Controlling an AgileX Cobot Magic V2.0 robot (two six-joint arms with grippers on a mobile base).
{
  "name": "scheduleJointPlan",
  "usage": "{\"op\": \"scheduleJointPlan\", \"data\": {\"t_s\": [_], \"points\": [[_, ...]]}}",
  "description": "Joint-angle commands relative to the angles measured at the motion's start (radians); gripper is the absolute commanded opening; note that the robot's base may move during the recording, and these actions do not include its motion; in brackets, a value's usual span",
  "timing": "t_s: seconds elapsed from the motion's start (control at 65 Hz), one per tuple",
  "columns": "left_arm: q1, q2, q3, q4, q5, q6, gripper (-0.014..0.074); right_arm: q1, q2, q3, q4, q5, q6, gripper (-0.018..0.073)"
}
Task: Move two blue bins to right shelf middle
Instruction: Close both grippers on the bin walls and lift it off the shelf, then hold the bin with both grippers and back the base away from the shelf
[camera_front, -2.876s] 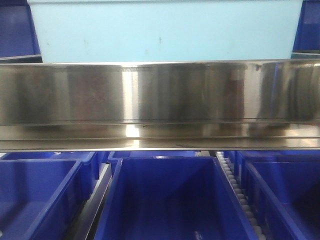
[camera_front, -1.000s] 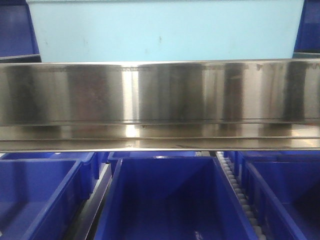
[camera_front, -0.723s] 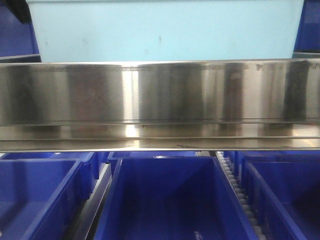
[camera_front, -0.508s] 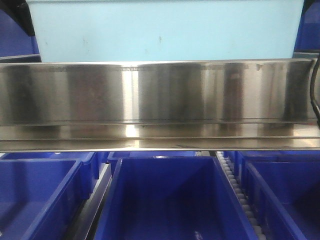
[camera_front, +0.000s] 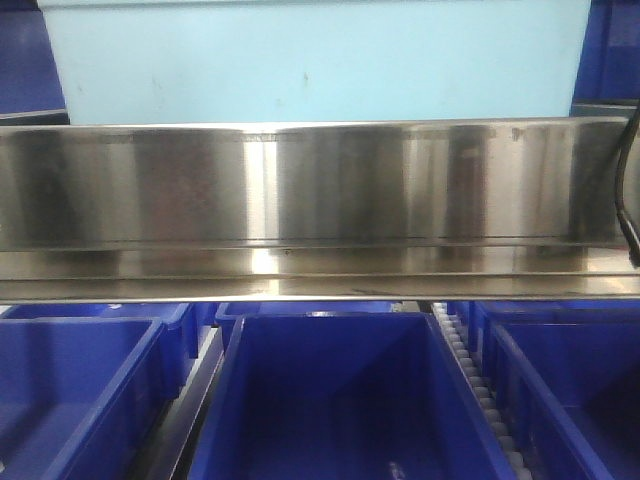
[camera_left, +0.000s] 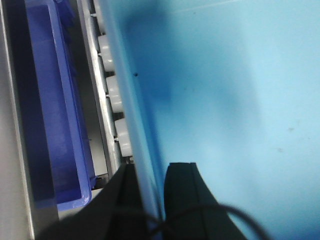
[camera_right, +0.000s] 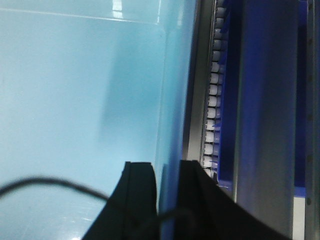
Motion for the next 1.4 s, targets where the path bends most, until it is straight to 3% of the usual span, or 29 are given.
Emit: {"op": "scheduleJointPlan", "data": {"t_s": [0.0,0.261,0.738,1.0,1.384], "points": [[-0.006,-0.006,-0.009,-0.010,0.001,0.007,-0.0111,-0.003,-0.002,-0.005,-0.011,-0.003,-0.008,-0.0153],[-0.006,-0.063,-0.046,-0.010,0.001,0.007,-0.0111,-0.003,-0.093,-0.015,-0.011,-0.003,-0.006,-0.0153],[-0.006,-0.246,-0.214,-0.010,0.001,0.007,-0.0111,-0.003,-0.322,-0.045,-0.011,-0.201,-0.006,-0.0153],[-0.006,-0.266,-0.303,-0.038,0.001,0.007,-0.0111,-0.003,-0.332,-0.176,-0.011,-0.198,-0.006,-0.0153],[-0.006,-0.266,-0.305,-0.032,-0.008,0.007,-0.0111,-0.003,-0.332,-0.188,-0.011,-0.187,-0.006,-0.0153]]}}
